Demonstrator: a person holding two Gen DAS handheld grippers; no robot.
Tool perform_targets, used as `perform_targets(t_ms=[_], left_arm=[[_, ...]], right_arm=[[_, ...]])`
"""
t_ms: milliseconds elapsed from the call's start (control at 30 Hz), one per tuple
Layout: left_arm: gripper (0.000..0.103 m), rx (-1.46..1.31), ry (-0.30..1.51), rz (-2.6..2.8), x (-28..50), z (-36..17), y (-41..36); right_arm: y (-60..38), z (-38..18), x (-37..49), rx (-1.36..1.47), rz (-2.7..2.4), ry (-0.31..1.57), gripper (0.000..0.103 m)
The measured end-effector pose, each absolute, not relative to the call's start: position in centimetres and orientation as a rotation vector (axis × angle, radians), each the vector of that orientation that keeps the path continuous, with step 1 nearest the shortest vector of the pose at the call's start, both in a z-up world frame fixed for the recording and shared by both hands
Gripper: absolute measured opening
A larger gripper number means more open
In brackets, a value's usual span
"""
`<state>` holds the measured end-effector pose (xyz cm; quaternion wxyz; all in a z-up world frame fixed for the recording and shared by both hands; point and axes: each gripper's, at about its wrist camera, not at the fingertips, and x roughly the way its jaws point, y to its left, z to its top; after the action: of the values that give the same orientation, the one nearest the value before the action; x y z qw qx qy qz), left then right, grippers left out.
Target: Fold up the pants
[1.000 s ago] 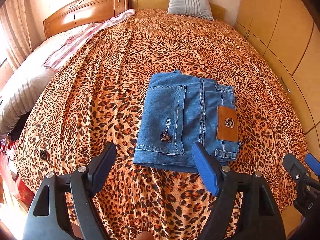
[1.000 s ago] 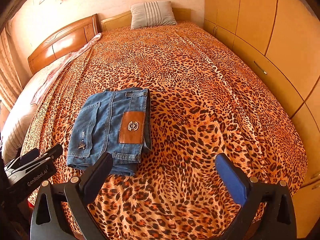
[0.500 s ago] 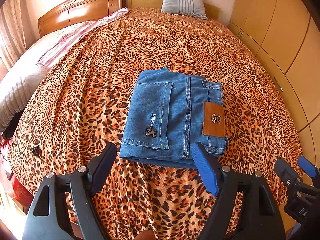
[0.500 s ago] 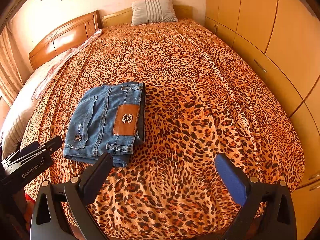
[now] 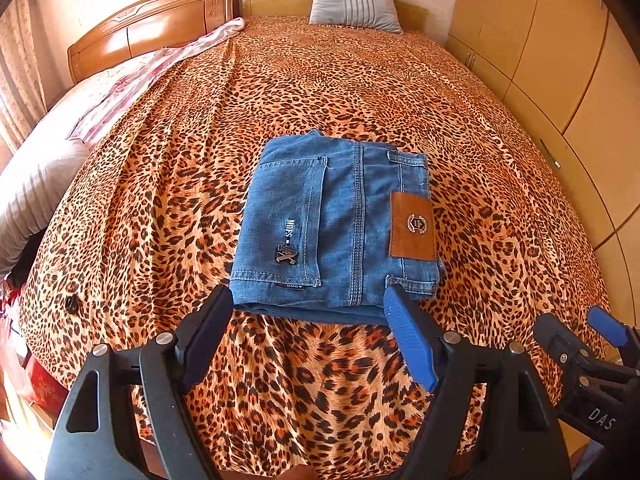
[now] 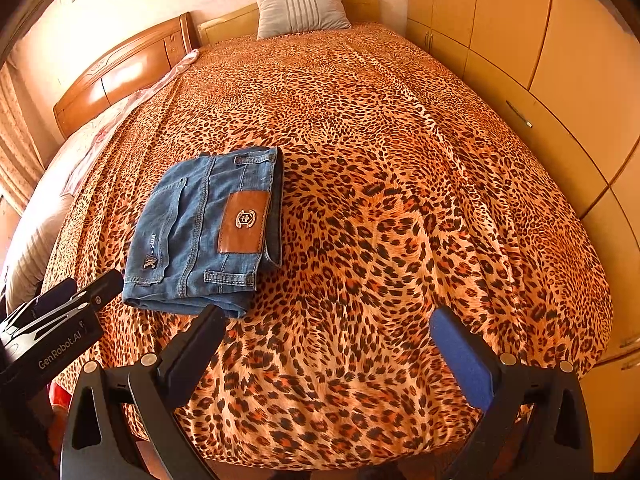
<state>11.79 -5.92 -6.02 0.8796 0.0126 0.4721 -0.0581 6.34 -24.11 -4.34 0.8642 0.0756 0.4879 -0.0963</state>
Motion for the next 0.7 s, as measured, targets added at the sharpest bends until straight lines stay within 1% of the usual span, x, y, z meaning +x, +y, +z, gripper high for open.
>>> perform_targets(t_ms=[700], left_arm=[[0.078, 0.026, 0.984, -0.093, 11.64, -6.26, -6.23]], right_arm=[[-24.78, -4.62, 6.44, 0.163, -0.201, 1.041, 0.103]])
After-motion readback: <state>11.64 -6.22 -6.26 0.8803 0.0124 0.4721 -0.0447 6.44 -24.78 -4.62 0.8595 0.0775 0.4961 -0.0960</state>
